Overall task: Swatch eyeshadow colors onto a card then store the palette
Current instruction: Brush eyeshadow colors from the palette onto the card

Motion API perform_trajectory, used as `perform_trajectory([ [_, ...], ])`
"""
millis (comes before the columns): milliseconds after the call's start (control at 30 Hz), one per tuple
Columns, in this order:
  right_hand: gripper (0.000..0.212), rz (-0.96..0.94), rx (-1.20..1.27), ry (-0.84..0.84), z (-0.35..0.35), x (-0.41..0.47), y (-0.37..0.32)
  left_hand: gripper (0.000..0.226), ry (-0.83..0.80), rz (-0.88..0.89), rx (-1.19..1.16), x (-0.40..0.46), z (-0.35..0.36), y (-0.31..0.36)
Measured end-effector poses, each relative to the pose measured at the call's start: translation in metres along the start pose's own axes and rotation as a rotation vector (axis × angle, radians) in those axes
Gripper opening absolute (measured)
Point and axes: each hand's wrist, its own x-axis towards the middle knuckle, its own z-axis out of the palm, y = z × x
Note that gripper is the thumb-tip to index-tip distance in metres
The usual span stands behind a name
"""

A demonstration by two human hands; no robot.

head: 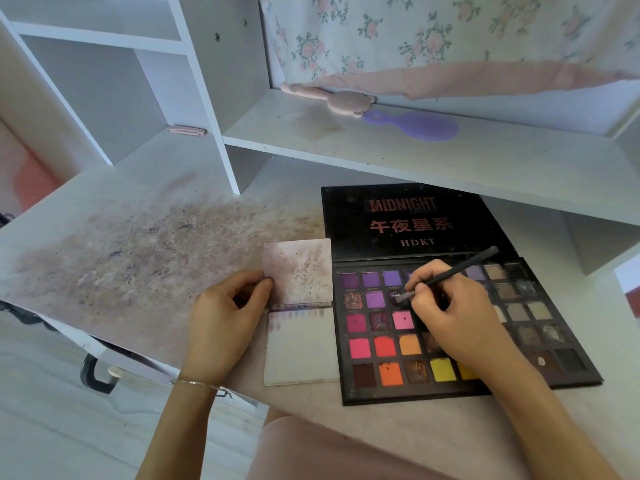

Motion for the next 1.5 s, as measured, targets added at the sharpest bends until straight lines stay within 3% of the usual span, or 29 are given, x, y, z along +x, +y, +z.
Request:
perform_trajectory([
  [200,0.019,-0.008,0.008,0.044,-0.002,0.000,-0.001,0.018,0.000,-0.008,-0.006,0.000,0.000,0.001],
  [333,0.021,0.000,-0.004,-0.017,-0.001,0.000,0.001,0.018,-0.001,-0.011,-0.006,-0.001,-0.001,0.001],
  [667,0.031,-0.002,0.113,0.109,0.000,0.000,-0.003,0.010,-0.003,-0.022,-0.002,0.000,0.000,0.002],
  [1167,0.007,-0.050,0.293,-0.057,0.039,-0.012,-0.039,0.011,-0.009,-0.034,-0.018,0.000,-0.001,0.003],
  [1500,0.024,-0.101,0.257,-0.187,0.068,-0.010,-0.049,0.017,-0.005,-0.006,-0.013,0.000,-0.001,0.000],
])
